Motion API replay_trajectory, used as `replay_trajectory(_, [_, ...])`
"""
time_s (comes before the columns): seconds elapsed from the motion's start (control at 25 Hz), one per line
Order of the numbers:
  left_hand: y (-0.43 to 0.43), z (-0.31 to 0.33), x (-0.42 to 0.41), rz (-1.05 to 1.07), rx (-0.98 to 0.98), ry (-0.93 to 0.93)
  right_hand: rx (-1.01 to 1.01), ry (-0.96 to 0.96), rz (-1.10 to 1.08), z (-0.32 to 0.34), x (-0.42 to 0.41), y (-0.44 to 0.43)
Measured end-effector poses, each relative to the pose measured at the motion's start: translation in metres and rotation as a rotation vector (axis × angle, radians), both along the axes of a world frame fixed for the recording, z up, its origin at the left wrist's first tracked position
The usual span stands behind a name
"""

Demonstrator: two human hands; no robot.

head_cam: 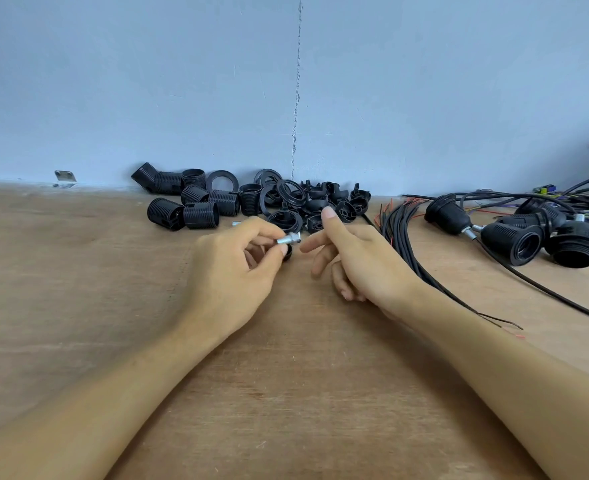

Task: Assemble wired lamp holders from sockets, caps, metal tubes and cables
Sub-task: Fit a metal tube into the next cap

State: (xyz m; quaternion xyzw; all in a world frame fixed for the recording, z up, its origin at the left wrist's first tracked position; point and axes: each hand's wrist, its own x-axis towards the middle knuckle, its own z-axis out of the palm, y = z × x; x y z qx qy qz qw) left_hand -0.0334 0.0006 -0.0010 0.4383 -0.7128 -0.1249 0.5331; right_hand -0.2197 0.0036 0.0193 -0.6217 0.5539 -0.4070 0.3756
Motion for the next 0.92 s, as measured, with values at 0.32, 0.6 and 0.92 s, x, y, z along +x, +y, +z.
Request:
replay_trajectory(0.32, [-0.014,-0.001,0.005,0.01,0.337,0.029,-0.239,0.447,0.041,-0.005,0.005,0.003])
replay_trajectory(0.6, [-0.01,-0.001,0.007,-0.176,0.36,0.081,-0.308,0.472,0.023,-0.005,0.004,0.002])
replay_trajectory(0.92, [-0.006,0.001,0.007,-0.101,0.181,0.152,0.236,-0.731,0.084,0.005,0.006,-0.003])
